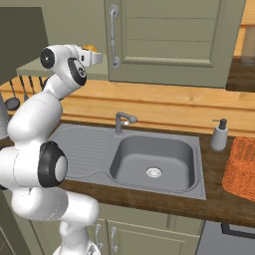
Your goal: Open the cabinet, pick up the bread from the cabinet and place it in the basket. Then move the basket to the dining counter.
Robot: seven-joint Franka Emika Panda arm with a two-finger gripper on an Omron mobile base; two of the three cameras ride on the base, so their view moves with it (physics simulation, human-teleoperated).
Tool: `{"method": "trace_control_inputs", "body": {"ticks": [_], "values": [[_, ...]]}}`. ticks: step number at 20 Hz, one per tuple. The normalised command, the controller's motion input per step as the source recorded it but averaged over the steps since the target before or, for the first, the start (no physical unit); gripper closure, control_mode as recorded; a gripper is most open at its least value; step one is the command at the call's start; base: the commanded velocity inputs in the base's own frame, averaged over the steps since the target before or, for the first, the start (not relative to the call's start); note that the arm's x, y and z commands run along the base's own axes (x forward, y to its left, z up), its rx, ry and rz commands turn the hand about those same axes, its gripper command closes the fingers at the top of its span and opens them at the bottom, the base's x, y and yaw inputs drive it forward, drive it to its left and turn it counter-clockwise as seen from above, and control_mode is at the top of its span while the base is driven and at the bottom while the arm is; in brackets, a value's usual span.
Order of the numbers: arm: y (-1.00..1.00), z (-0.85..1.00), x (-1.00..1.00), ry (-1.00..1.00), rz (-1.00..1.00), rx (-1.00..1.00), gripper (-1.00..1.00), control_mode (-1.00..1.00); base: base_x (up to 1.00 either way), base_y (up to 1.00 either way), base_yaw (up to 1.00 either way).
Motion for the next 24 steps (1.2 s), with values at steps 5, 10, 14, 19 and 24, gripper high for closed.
{"method": "trace_control_inputs", "body": {"ticks": [5,10,14,19,24], "values": [[0.0,0.5,-0.9,-0.01,-0.01,0.0,1.0,-1.0,0.0,0.0,0.0],[0.0,0.52,-0.91,0.03,0.0,0.01,1.0,-1.0,0.0,0.0,0.0],[-0.01,0.08,-1.0,0.18,0.0,0.0,1.0,-1.0,0.0,0.0,0.0],[-0.03,0.0,-1.0,0.28,0.0,0.04,1.0,-1.0,0.0,0.0,0.0],[0.0,0.03,-1.0,0.34,0.0,0.04,1.0,-1.0,0.0,0.0,0.0]]}}
